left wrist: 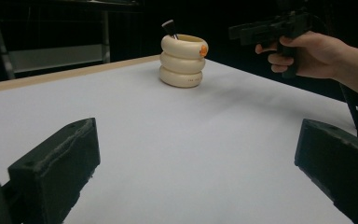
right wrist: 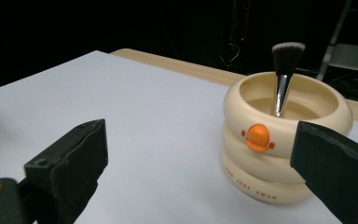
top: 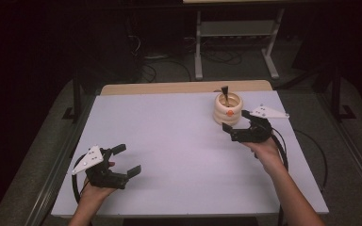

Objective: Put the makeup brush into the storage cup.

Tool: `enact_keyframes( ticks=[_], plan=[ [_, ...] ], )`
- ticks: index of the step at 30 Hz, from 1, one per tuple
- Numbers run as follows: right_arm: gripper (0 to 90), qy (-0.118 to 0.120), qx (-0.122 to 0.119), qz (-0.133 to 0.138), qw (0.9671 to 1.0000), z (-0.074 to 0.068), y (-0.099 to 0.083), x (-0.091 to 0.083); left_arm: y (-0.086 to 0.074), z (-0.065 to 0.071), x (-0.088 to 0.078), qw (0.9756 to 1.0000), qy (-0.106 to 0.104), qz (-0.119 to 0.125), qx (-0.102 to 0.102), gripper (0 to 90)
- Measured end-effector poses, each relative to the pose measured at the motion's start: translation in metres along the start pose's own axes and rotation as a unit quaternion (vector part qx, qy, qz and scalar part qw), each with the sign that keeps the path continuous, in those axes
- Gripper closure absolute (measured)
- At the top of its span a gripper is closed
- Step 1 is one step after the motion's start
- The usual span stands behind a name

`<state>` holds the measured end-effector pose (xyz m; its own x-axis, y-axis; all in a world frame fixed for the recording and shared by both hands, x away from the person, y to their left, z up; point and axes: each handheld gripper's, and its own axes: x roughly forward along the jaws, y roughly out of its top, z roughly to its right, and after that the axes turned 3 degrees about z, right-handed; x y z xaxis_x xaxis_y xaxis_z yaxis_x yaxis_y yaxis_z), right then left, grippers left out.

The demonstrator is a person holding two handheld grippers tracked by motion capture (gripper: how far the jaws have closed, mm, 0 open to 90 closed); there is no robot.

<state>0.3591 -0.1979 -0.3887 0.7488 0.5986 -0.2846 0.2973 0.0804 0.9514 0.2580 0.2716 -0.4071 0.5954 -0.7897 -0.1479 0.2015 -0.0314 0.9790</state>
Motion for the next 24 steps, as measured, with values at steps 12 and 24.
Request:
enact_keyframes(
  ticks=[12,24],
  plan=[
    [2.2,0.01,-0.008,0.016,0.9998,-0.012,-0.012,-0.028,0.006,-0.004,0.003,0.9996,-0.004,-0.015,0.022,0.0],
    [2.2,0.014,-0.012,0.019,0.9996,-0.021,-0.03,-0.05,0.005,-0.007,0.005,0.9995,-0.005,-0.018,0.023,0.0]
  ],
)
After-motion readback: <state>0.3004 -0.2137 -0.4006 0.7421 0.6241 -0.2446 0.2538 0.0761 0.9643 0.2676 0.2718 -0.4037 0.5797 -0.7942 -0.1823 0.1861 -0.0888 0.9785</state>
